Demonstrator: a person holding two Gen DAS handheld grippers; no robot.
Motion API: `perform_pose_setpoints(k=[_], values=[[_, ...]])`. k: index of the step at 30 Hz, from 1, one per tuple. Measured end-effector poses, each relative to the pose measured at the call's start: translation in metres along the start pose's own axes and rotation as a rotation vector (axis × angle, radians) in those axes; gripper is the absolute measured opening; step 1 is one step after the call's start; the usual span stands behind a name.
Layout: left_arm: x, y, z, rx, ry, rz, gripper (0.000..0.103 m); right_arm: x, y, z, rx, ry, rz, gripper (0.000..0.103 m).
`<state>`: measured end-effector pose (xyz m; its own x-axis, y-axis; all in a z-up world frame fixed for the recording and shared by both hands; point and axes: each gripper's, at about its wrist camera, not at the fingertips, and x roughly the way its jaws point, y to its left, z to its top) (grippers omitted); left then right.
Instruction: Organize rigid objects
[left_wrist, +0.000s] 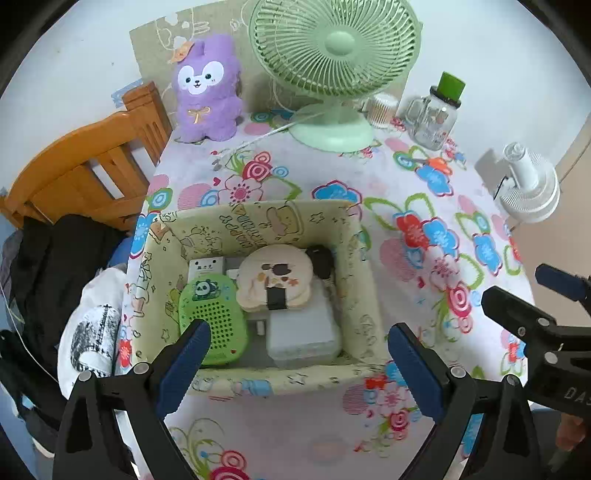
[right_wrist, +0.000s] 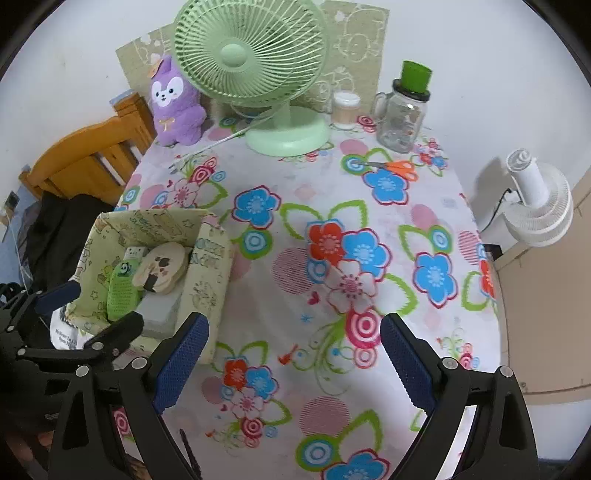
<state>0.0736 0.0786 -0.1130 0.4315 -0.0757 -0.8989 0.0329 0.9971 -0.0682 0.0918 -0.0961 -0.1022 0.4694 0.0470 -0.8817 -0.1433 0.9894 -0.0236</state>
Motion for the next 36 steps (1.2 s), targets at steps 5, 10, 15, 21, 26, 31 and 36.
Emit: perform_pose_setpoints(k=[5,10,15,21,26,31,36], values=[[-0.017,-0.016,-0.003,0.017,-0.040,0.006,0.098,-0.014,-0.015,-0.006,0.012,-0.026,0.006,0.096],[-0.029,-0.024,-0.007,0.005,-0.052,0.003,0.098,-0.027,-0.029,-0.012,0.024,-0.052,-0.004,0.096],[-0.043,-0.035,-0.009,0.010,-0.073,0.036,0.098,-0.040,-0.042,-0.017,0.041,-0.067,-0.012,0.096],[-0.058,-0.046,-0.011,0.017,-0.093,0.046,0.098,-0.056,-0.053,-0.024,0.039,-0.093,-0.052,0.096],[-0.075,-0.056,-0.013,0.035,-0.119,0.063,0.098,-0.074,-0.062,-0.027,0.050,-0.127,-0.065,0.096],[-0.088,-0.063,-0.013,0.024,-0.110,0.047,0.098,-0.095,-0.068,-0.030,0.050,-0.164,-0.068,0.096],[-0.103,-0.069,-0.014,0.019,-0.142,0.051,0.098,-0.112,-0.071,-0.033,0.041,-0.192,-0.088,0.096]])
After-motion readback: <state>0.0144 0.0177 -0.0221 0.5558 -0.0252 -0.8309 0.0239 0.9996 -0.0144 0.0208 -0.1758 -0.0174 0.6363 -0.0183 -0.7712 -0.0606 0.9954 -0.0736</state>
